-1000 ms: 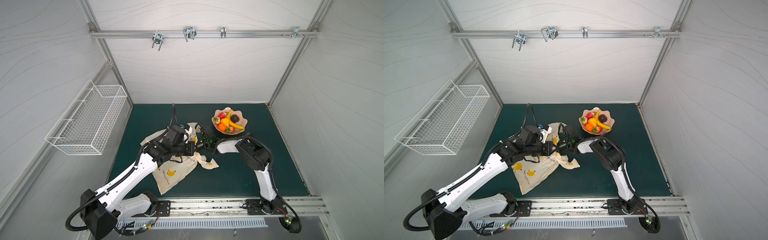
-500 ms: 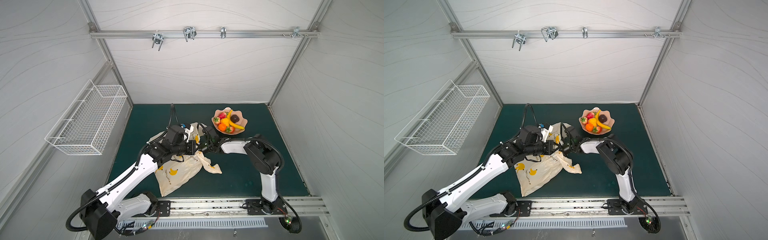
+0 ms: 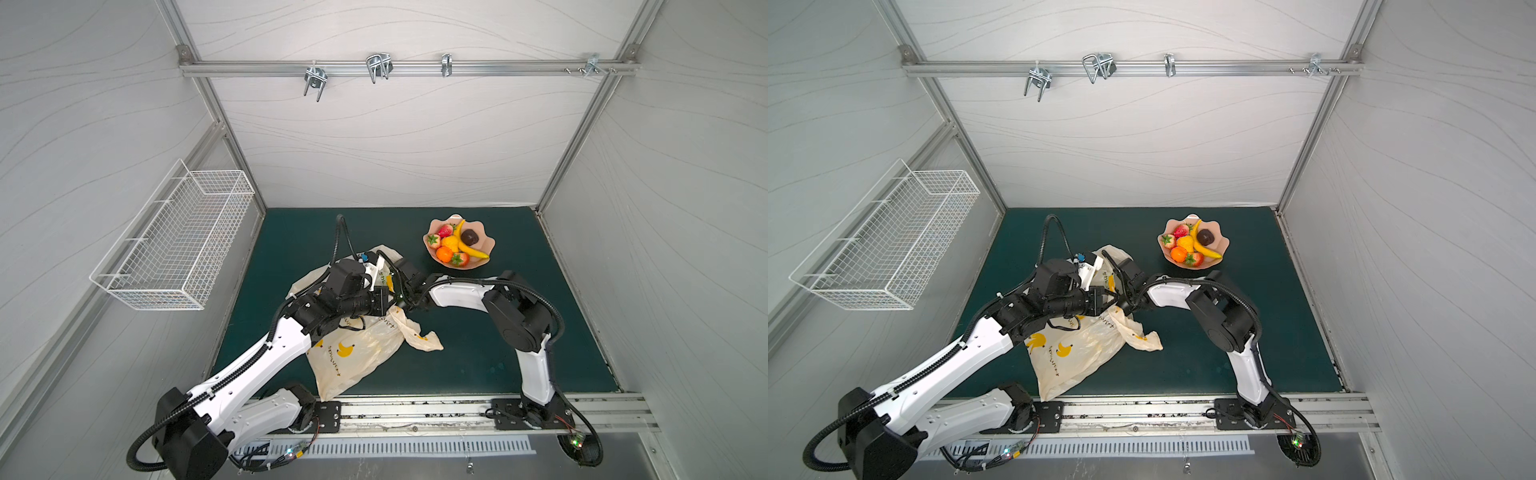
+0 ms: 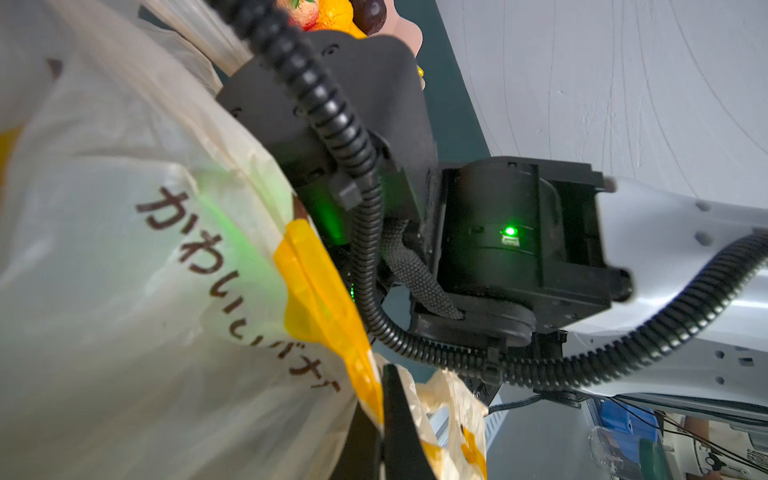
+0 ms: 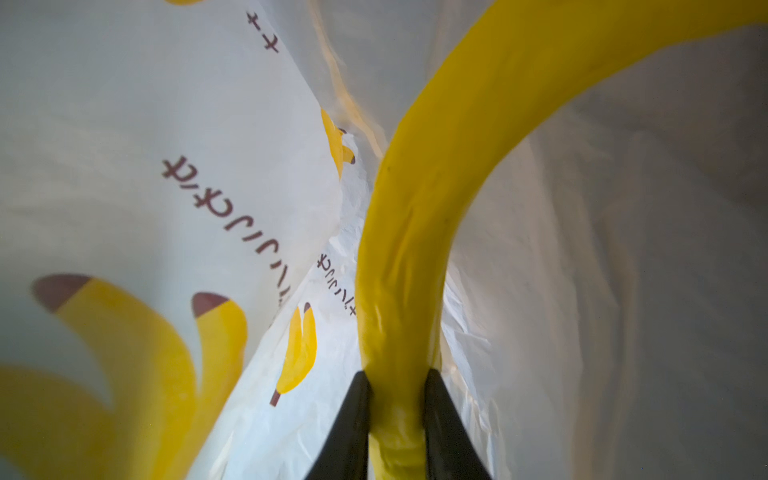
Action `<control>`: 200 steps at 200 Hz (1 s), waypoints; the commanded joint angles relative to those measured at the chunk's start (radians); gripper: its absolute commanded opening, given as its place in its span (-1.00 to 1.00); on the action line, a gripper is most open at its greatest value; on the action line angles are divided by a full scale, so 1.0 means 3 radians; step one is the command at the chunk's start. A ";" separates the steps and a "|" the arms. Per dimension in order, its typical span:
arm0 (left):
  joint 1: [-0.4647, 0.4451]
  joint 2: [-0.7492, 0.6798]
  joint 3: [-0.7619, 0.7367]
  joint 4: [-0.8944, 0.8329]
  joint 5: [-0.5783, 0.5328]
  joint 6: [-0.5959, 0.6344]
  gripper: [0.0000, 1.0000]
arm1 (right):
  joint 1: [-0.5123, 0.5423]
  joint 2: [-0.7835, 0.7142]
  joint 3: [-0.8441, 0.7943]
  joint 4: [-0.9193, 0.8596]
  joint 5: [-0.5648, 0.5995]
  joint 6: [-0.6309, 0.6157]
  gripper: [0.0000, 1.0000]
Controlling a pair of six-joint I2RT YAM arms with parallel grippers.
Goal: Place the fruits into the plastic bag
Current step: 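Open the right gripper to release the banana inside the bag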
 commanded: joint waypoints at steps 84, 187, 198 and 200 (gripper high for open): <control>-0.0003 -0.0064 -0.0079 0.0183 -0.0008 0.0067 -1.00 | 0.0011 0.0152 0.0007 -0.0461 -0.0005 -0.0234 -0.04; -0.0006 0.0258 0.0191 0.0076 0.0033 0.0310 -1.00 | -0.0478 -0.0346 -0.0587 0.0086 0.0668 0.0305 0.10; -0.0006 0.0274 0.0219 0.0071 0.0036 0.0342 -1.00 | -0.0524 -0.0431 -0.0710 0.0240 0.0735 0.0409 0.11; -0.0003 0.0277 0.0224 0.0071 0.0034 0.0349 -1.00 | -0.0531 -0.0449 -0.0732 0.0268 0.0748 0.0425 0.11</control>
